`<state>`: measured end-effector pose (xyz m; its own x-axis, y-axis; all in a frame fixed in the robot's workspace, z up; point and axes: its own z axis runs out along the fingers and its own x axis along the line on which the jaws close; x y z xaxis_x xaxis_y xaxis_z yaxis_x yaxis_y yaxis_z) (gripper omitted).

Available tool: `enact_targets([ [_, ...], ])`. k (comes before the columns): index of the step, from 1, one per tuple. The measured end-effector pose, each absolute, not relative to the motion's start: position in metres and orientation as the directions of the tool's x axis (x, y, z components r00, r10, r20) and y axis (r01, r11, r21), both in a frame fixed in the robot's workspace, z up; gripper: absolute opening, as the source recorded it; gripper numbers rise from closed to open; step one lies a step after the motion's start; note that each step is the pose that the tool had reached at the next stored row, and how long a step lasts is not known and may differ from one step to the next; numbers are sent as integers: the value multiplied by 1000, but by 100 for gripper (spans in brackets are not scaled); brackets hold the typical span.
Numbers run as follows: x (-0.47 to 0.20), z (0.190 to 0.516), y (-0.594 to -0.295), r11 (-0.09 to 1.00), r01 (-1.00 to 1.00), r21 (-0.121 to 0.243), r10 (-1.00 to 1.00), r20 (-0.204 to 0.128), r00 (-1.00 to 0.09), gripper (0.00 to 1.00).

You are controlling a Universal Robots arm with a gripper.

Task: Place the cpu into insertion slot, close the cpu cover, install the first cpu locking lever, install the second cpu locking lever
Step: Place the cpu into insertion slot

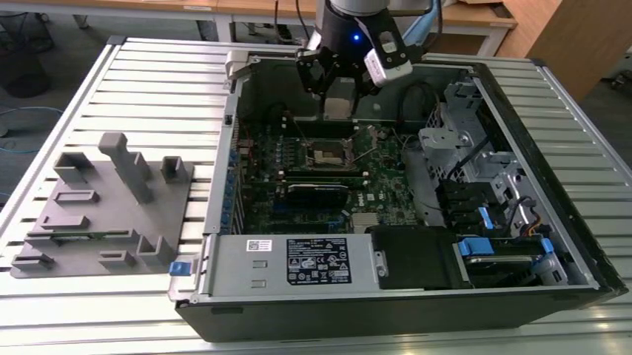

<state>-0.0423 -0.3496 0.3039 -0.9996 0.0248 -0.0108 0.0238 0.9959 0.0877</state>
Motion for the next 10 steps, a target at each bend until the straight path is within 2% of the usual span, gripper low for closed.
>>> enact_targets([
  [10, -47, 293, -350, 996, 21, 88, 24, -41, -999, 54],
])
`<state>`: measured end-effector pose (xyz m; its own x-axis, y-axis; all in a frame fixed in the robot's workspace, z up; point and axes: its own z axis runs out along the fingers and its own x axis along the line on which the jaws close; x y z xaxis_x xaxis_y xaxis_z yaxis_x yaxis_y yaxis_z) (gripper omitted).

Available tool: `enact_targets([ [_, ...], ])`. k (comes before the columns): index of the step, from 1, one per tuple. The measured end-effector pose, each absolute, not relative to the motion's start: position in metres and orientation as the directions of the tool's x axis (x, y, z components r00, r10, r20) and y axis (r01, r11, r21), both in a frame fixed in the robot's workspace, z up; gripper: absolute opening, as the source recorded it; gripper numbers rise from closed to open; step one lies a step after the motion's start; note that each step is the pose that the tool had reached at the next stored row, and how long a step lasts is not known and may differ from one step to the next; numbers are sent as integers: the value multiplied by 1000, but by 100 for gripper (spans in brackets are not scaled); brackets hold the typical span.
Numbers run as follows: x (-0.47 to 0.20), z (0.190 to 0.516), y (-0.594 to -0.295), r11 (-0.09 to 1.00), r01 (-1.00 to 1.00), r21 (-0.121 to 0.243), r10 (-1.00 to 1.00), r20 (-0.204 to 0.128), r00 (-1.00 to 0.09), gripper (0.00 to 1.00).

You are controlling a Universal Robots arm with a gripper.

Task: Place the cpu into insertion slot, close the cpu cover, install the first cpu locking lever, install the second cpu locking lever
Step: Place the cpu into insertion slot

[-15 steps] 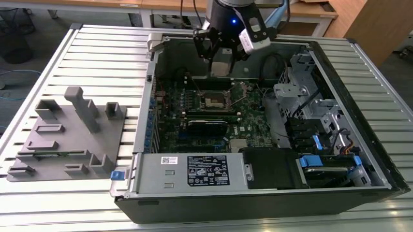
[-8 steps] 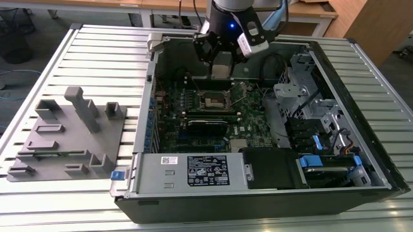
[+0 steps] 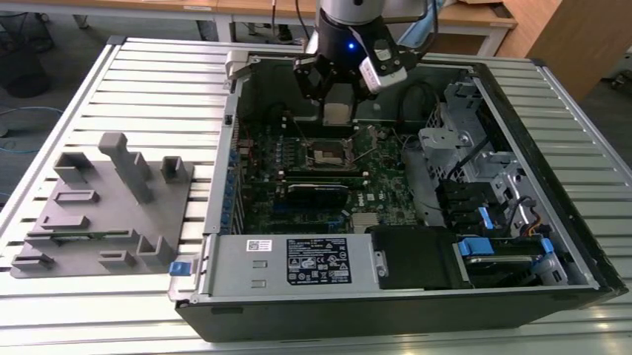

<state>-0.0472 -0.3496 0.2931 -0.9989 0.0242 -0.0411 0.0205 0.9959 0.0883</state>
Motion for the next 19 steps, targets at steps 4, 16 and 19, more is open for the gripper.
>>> enact_targets([
  [4, -48, 291, -350, 996, 20, 87, 24, -41, -999, 54],
  [16, -48, 286, -350, 996, 21, 82, 24, -42, -999, 54],
  [19, -48, 281, -350, 997, 21, 81, 24, -41, -999, 54],
])
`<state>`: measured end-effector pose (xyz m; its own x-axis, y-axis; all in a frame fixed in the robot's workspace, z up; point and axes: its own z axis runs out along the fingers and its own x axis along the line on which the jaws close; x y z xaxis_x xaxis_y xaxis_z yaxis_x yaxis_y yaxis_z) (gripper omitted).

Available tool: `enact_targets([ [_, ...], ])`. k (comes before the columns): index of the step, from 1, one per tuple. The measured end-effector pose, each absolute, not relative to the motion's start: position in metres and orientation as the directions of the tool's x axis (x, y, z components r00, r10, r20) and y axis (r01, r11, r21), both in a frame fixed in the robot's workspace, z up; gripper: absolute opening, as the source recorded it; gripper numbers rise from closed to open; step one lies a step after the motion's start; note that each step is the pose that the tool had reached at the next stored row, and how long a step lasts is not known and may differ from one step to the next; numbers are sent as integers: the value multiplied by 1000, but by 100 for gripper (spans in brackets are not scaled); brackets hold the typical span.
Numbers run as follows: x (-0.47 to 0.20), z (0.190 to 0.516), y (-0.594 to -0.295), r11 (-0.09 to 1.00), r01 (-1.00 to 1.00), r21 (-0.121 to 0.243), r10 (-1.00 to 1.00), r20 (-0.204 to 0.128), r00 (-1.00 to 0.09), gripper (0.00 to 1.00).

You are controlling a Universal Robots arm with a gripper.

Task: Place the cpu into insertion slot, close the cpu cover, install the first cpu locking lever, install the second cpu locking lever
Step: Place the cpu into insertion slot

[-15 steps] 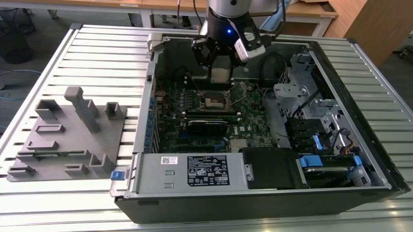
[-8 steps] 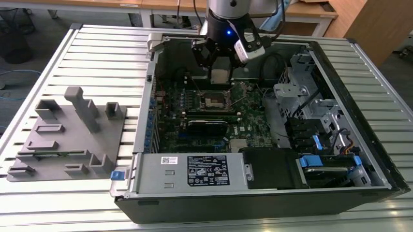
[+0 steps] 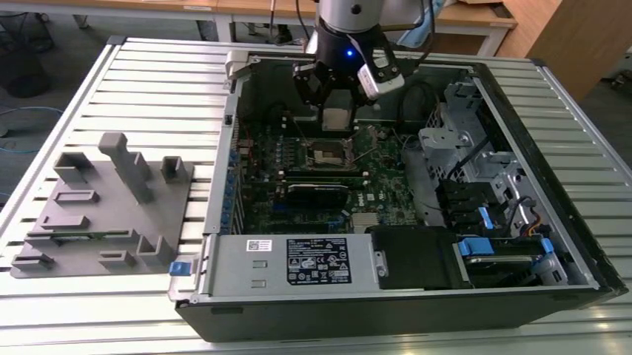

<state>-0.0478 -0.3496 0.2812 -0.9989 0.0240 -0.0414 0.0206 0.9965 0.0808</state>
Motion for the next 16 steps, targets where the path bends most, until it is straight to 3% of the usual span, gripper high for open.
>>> enact_targets([
  [16, -48, 271, -350, 997, 27, 76, 30, -42, -999, 54],
])
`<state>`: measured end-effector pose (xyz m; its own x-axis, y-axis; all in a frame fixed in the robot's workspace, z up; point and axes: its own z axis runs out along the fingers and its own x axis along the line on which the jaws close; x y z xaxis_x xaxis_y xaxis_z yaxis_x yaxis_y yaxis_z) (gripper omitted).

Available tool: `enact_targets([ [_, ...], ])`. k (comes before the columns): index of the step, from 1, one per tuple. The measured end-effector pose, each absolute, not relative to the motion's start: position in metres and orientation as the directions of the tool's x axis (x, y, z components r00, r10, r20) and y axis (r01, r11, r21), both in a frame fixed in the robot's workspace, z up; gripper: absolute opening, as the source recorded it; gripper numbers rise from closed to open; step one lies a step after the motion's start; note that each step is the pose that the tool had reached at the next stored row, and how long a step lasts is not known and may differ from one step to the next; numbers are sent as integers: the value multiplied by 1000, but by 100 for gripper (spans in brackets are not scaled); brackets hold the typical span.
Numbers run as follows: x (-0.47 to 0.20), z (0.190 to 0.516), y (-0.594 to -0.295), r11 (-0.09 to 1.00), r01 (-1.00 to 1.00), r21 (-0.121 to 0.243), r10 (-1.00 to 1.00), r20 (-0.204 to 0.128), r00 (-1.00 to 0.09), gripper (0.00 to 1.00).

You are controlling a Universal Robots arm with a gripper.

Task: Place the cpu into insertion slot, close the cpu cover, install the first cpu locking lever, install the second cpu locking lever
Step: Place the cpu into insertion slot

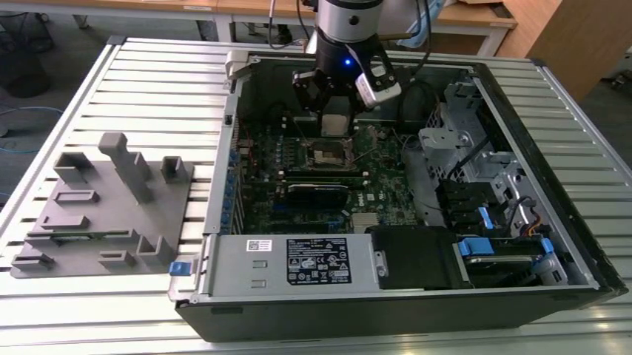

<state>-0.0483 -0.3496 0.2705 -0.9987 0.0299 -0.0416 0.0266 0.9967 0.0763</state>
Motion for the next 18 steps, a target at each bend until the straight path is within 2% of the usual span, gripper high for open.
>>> enact_targets([
  [18, -48, 265, -350, 943, 324, 76, 327, -41, -944, 54],
])
